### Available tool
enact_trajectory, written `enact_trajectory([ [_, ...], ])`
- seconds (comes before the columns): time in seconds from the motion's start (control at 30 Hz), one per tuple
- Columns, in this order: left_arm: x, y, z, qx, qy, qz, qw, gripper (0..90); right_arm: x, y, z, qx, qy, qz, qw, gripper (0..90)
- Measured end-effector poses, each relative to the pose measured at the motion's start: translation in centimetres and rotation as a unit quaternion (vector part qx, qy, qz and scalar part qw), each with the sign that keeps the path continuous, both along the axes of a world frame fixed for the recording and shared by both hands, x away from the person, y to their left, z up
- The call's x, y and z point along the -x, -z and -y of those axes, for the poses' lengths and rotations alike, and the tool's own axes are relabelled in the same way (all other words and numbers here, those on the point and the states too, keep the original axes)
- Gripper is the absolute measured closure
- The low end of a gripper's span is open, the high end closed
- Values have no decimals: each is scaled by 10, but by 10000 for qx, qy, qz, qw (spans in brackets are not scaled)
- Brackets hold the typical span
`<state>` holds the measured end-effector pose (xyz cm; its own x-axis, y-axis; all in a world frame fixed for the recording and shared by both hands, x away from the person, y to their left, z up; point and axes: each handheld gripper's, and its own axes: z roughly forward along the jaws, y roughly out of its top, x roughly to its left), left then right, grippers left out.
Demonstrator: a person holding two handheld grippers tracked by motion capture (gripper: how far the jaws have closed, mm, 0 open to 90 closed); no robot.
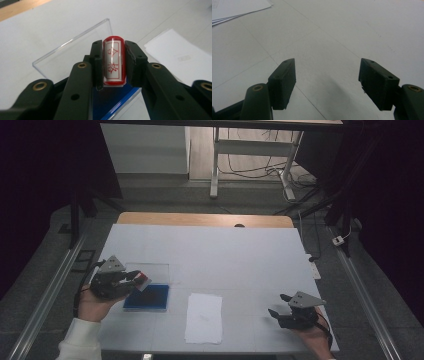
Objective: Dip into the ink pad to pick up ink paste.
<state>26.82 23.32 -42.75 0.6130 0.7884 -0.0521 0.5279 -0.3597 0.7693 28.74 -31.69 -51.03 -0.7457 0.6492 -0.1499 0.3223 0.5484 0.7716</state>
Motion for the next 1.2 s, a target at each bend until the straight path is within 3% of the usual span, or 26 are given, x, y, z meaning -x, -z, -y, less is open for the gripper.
enact_trajectory([
  [0.43, 6, -10, 11, 371, 281, 249, 9986, 698, 1, 0, 1, 32, 10, 9, 10000, 296],
  [0.73, 8, -12, 24, 548, 536, 281, 9967, 698, 1, 0, 1, 44, 44, 8, 10000, 296],
  [1.2, 5, -6, 46, 470, 793, 190, 9956, 698, 1, 1, 2, 36, 26, -12, 10000, 296],
])
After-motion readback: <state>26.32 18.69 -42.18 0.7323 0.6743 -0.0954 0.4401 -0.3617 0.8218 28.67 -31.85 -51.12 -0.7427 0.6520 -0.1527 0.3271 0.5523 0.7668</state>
